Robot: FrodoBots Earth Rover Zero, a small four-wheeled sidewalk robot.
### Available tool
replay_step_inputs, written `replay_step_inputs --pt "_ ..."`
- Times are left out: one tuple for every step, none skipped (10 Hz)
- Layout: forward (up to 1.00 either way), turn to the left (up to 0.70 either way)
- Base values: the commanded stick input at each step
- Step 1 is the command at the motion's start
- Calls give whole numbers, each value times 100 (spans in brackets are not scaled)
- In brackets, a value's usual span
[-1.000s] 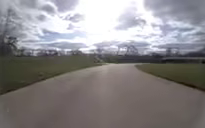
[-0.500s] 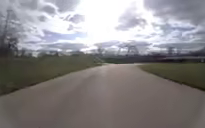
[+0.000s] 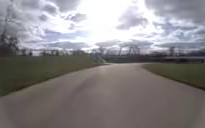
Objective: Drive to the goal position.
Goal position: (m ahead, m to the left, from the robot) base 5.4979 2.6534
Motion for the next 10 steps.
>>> replay_step_inputs --pt "100 -1" --pt "100 -2" --pt "100 -14" --pt "100 -24" --pt "100 -27" --pt "100 -23" --pt "100 -6" --pt "100 0" --pt "100 0" --pt "100 0"
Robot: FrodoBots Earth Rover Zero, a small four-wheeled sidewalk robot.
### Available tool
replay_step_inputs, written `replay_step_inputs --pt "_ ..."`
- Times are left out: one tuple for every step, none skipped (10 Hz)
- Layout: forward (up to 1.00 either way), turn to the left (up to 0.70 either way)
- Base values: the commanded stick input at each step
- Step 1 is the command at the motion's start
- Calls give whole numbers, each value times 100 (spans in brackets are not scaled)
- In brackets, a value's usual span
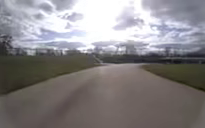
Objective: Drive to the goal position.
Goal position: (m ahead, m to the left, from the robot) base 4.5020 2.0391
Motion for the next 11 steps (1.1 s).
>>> replay_step_inputs --pt "100 0" --pt "100 0" --pt "100 0" --pt "100 0" --pt "100 0" --pt "100 0" --pt "100 0" --pt "100 0" --pt "100 0" --pt "100 0" --pt "100 0"
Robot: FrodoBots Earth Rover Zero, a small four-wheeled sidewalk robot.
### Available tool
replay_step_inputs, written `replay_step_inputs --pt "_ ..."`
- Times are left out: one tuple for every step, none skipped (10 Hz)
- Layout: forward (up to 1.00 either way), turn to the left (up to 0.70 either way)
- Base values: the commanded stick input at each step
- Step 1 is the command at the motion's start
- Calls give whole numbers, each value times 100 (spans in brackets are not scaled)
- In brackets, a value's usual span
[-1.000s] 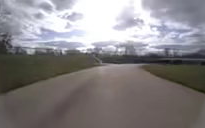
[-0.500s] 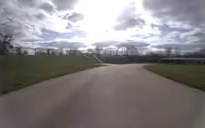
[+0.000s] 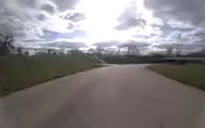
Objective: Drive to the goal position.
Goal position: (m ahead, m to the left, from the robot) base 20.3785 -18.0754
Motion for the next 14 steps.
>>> replay_step_inputs --pt "100 0" --pt "100 0" --pt "100 0" --pt "100 0" --pt "100 0" --pt "100 0" --pt "100 0" --pt "100 0" --pt "100 0" --pt "100 0" --pt "100 0" --pt "100 0" --pt "100 -9" --pt "100 -25"
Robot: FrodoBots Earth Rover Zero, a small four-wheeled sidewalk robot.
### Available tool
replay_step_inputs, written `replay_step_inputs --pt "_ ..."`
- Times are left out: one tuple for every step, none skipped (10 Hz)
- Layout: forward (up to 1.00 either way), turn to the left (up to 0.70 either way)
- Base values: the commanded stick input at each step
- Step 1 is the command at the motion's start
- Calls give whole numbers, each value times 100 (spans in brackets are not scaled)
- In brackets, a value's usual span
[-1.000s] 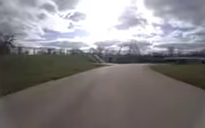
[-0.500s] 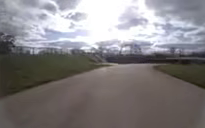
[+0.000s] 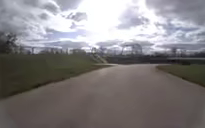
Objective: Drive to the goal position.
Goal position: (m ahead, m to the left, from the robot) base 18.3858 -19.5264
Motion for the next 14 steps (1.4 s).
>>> replay_step_inputs --pt "100 -36" --pt "100 -39" --pt "100 -39" --pt "100 -37" --pt "100 -15" --pt "100 -7" --pt "100 -3" --pt "100 0" --pt "100 0" --pt "100 -5" --pt "100 -34" --pt "100 -37" --pt "100 -4" --pt "100 0"
